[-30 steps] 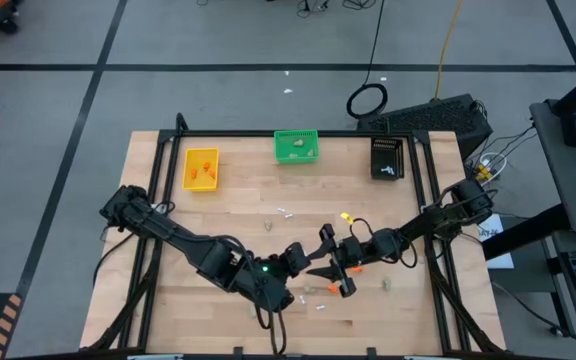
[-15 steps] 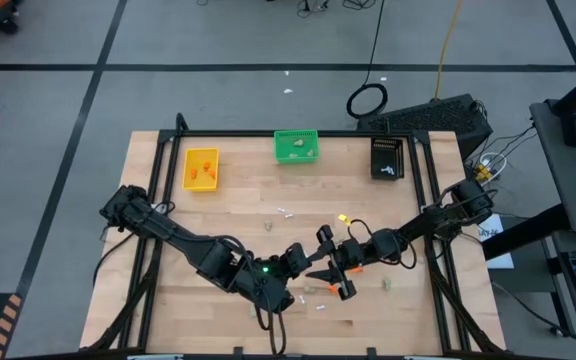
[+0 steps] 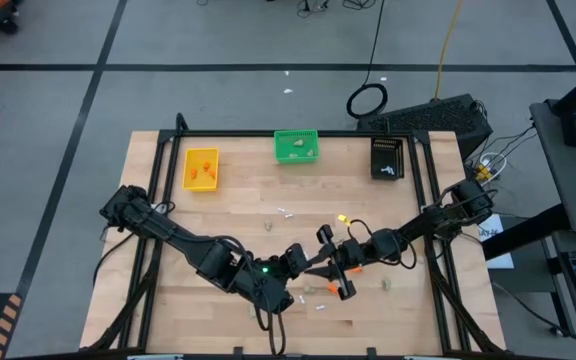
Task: Sort Halloween decoration
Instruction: Put the white bone toy into the black bin
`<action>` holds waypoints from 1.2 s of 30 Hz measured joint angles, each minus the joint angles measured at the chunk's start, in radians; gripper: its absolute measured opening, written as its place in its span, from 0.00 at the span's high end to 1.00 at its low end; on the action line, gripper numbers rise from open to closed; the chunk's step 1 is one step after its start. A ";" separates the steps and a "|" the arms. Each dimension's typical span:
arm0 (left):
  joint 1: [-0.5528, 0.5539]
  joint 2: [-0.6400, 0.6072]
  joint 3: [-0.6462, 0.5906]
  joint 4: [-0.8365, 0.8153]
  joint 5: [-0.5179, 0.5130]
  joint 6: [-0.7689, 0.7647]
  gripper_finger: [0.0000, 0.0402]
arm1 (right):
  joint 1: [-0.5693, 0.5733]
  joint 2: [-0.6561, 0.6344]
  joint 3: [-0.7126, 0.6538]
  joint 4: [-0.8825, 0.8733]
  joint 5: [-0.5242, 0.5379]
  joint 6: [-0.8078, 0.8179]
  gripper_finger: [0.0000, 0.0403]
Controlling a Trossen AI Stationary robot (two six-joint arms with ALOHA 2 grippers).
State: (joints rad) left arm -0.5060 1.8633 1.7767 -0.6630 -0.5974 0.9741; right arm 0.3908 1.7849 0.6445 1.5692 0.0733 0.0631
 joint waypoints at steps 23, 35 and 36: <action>-0.044 -0.078 0.000 -0.118 -0.010 -0.442 0.34 | 0.003 0.000 0.000 -0.003 0.003 -0.002 0.99; -0.062 -0.229 -0.223 -0.388 -0.129 -1.128 0.34 | 0.003 -0.111 -0.001 -0.302 0.111 -0.160 0.99; -0.064 -0.248 -0.266 -0.373 -0.151 -1.151 0.34 | 0.003 -0.136 -0.001 -0.355 0.123 -0.173 0.99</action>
State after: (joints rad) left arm -0.5701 1.6148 1.5103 -1.0361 -0.7480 -0.1768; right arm 0.3943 1.6494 0.6434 1.2146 0.1966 -0.1097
